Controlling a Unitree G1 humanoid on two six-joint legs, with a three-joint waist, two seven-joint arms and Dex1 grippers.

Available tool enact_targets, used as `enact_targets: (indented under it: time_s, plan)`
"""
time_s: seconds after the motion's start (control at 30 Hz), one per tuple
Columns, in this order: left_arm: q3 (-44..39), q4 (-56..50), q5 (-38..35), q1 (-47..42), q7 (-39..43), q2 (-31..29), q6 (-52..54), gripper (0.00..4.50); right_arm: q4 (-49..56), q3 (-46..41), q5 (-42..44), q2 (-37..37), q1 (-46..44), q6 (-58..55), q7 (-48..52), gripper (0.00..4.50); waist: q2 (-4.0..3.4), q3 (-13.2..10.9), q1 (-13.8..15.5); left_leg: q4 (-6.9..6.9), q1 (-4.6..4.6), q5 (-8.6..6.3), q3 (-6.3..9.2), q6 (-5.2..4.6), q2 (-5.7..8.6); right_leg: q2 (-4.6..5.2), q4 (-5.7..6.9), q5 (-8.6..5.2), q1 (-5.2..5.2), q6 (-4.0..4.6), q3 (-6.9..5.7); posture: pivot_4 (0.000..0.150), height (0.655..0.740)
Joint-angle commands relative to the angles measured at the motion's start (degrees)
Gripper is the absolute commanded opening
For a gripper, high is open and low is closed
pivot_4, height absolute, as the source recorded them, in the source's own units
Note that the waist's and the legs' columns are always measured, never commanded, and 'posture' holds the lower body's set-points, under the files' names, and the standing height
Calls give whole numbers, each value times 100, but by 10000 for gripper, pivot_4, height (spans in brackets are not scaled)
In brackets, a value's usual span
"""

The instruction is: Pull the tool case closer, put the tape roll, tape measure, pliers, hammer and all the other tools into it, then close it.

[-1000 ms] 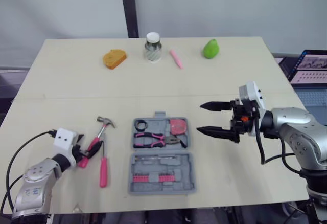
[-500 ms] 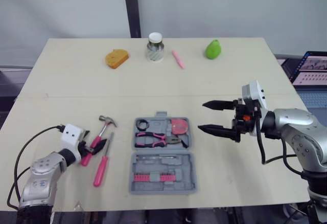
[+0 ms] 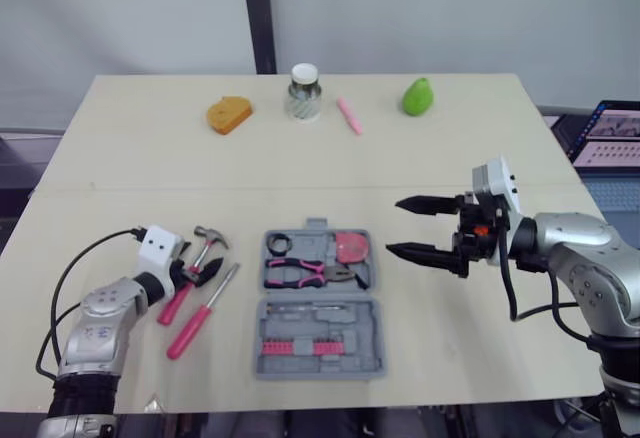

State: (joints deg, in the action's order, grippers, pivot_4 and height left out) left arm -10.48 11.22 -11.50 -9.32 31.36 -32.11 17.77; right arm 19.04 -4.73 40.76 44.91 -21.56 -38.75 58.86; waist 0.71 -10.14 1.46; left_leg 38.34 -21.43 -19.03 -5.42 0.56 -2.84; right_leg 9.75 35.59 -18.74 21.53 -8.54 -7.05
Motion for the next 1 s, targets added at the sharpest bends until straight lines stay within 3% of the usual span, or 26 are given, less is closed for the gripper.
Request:
enact_targets:
  time_s: [0.03, 0.33, 0.43, 0.53, 0.6, 0.67, 0.7, 1.0]
  plan:
    - [62, 118, 69, -39, -45, 42, 58, 44733, 222, -150, 69, 7, 29, 58, -46, 45000, 0, 0, 2, 0, 0, 0, 0, 0, 0, 0, 0, 0, 0, 0, 0, 1500, 7400]
    - [21, 108, 28, -7, -13, 13, 95, 44733, 241, -172, 83, 10, 91, 72, -70, 45000, 0, 0, 1, 1, 0, 0, 0, 0, 0, 0, 0, 0, 0, 0, 0, 1500, 7400]
    - [60, 135, 52, -26, -26, 25, 134, 37569, 216, -161, 70, 3, 74, 82, -68, 45000, 0, 0, -3, 0, 0, 0, 0, 0, 0, 0, 0, 0, 0, 0, 0, 1500, 7400]
    - [79, 135, 73, -36, -46, 54, 151, 23855, 214, -158, 64, 1, 78, 88, -68, 45000, 0, 0, -2, 0, 0, 0, 0, 0, 0, 0, -1, 0, 0, 0, 0, 1500, 7400]
    - [83, 150, 77, -59, -71, 85, 177, 11958, 210, -159, 62, 0, 80, 90, -69, 45000, 0, 0, -2, -1, 0, 0, 0, 0, 1, 0, -2, 0, 0, 0, 0, 1500, 7400]
    - [106, 176, 91, -75, -76, 91, 184, 2792, 208, -157, 59, 1, 80, 90, -69, 45000, 0, 0, -2, -1, 0, 0, 0, 0, 0, 0, -2, 0, 0, 0, 0, 1500, 7400]
    - [109, 186, 96, -78, -74, 93, 181, 253, 209, -157, 60, 2, 82, 89, -69, 45000, 0, 0, 0, -1, 0, 0, 0, 0, 1, 0, -2, 0, 0, 0, 0, 1500, 7400]
    - [71, 224, 58, -57, 84, 50, -79, 253, 276, -141, 88, 10, 140, 95, -20, 45000, 0, 0, 4, 0, 0, 0, 0, 0, 0, 0, -1, 0, -1, 0, 0, 1500, 7400]
